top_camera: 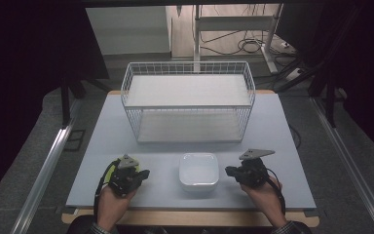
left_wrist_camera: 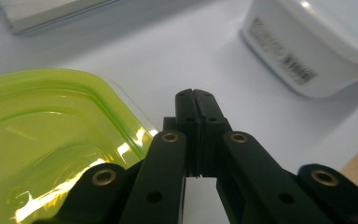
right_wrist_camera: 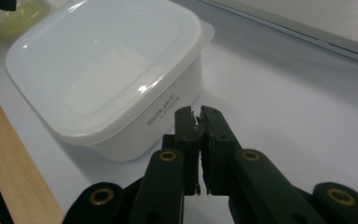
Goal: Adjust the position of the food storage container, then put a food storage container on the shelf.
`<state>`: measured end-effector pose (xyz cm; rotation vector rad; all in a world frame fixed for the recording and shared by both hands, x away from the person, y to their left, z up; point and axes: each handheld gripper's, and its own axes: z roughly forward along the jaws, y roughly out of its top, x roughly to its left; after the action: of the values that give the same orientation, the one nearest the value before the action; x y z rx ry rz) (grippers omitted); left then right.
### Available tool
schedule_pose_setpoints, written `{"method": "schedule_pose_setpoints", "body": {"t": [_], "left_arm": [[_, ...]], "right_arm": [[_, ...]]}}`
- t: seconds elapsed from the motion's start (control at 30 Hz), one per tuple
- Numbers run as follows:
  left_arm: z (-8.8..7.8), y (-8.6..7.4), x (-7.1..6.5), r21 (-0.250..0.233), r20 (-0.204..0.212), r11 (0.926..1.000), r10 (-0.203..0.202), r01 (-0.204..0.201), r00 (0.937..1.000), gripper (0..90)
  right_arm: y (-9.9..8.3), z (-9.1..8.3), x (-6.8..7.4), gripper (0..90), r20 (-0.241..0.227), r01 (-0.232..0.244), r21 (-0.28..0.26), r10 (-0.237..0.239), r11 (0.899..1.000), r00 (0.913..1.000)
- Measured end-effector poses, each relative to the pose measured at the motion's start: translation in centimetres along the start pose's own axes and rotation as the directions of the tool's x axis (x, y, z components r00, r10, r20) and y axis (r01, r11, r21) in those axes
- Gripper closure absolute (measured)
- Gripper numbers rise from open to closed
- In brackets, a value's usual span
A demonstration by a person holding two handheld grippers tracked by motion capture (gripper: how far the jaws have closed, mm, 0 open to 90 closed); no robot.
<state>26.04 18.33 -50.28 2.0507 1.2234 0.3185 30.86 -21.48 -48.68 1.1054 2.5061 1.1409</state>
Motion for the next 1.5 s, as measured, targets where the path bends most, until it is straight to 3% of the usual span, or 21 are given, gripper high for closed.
{"method": "schedule_pose_setpoints", "body": {"t": [0.23, 0.33, 0.37, 0.43, 0.47, 0.5, 0.57, 0.6, 0.63, 0.67, 0.7, 0.8, 0.87, 1.07, 1.13, 1.2, 1.27, 1.5], "left_arm": [[-0.1, -0.1, 1.8, -0.006, -0.022, 0.9996, -0.028, 0.028, 0.9994, 89.9], [-0.3, -0.1, 1.6, -0.018, -0.008, 0.9996, -0.020, 0.020, 0.9998, 89.8], [-0.5, -0.1, 1.3, -0.039, 0.007, 0.9992, 0.000, 0.000, 1.0000, 89.8], [-0.6, 0.1, 0.6, -0.079, 0.041, 0.9961, 0.042, -0.038, 0.9983, 77.7], [-0.6, 0.1, 0.6, -0.079, 0.041, 0.9961, 0.042, -0.038, 0.9983, 70.0], [-0.6, 0.3, 0.1, -0.096, 0.059, 0.9934, 0.069, -0.063, 0.9958, 70.0], [-0.6, 0.4, -0.5, -0.102, 0.075, 0.9904, 0.101, -0.093, 0.9921, 49.8], [-0.5, 0.5, -0.9, -0.106, 0.083, 0.9887, 0.115, -0.106, 0.9899, 49.8], [-0.3, 0.5, -1.4, -0.110, 0.091, 0.9857, 0.138, -0.127, 0.9863, 39.3], [-0.3, 0.5, -1.4, -0.110, 0.091, 0.9857, 0.138, -0.127, 0.9863, 35.9], [-0.2, 0.5, -1.6, -0.114, 0.099, 0.9840, 0.148, -0.137, 0.9840, 35.9], [0.0, 0.5, -1.9, -0.126, 0.149, 0.9815, 0.162, -0.144, 0.9754, 26.9], [0.1, 0.5, -1.9, -0.131, 0.175, 0.9807, 0.167, -0.145, 0.9704, 19.7], [0.5, 0.4, -2.3, -0.151, 0.167, 0.9740, 0.193, -0.169, 0.9669, 11.4], [0.8, 0.4, -2.5, -0.157, 0.166, 0.9689, 0.216, -0.191, 0.9621, 8.1], [1.1, 0.3, -2.8, -0.171, 0.159, 0.9587, 0.255, -0.227, 0.9539, 6.9], [1.2, 0.4, -3.0, -0.177, 0.163, 0.9553, 0.266, -0.237, 0.9502, 6.5], [1.9, 1.5, -3.9, -0.135, 0.207, 0.9672, 0.240, -0.216, 0.9485, 6.7]], "right_arm": [[-0.1, 0.0, -0.1, 85.8, 0.001, 0.010, 0.004, -0.010, 1.000, 1.0000], [-0.1, -0.2, 0.0, 85.5, 0.004, 0.016, 0.001, -0.016, 1.000, 0.9999], [-0.2, -0.3, 0.0, 85.1, 0.007, 0.025, 0.000, -0.025, 1.000, 0.9997], [-0.3, -0.8, 0.1, 81.6, 0.014, 0.044, -0.013, -0.044, 0.999, 0.9989], [-0.3, -0.8, 0.1, 81.6, 0.014, 0.044, -0.013, -0.044, 0.999, 0.9989], [-0.4, -1.0, 0.1, 79.1, 0.016, 0.052, -0.020, -0.051, 0.998, 0.9986], [-0.7, -1.6, 0.2, 66.8, 0.019, 0.065, -0.050, -0.064, 0.997, 0.9978], [-0.7, -1.6, 0.2, 66.8, 0.019, 0.065, -0.050, -0.064, 0.997, 0.9978], [-0.8, -1.8, 0.2, 55.4, 0.006, 0.075, -0.072, -0.075, 0.995, 0.9972], [-0.8, -1.8, 0.2, 49.3, 0.007, 0.079, -0.079, -0.079, 0.994, 0.9969], [-0.8, -1.8, 0.2, 49.3, 0.007, 0.079, -0.079, -0.079, 0.994, 0.9969], [-0.9, -1.6, 0.0, 34.5, 0.001, 0.091, -0.080, -0.091, 0.993, 0.9958], [-1.0, -1.5, -0.1, 29.7, 0.000, 0.087, -0.083, -0.087, 0.993, 0.9962], [-1.0, -1.5, -0.2, 20.0, -0.013, 0.072, -0.106, -0.074, 0.992, 0.9972], [-0.9, -1.4, -0.3, 16.4, -0.015, 0.067, -0.111, -0.069, 0.992, 0.9975], [-1.0, -1.2, -0.3, 14.4, -0.015, 0.077, -0.108, -0.079, 0.991, 0.9968], [-1.0, -1.1, -0.2, 12.8, -0.016, 0.082, -0.110, -0.084, 0.990, 0.9963], [-0.7, -0.9, 0.1, 10.8, -0.021, 0.100, -0.104, -0.103, 0.989, 0.9945]]}}
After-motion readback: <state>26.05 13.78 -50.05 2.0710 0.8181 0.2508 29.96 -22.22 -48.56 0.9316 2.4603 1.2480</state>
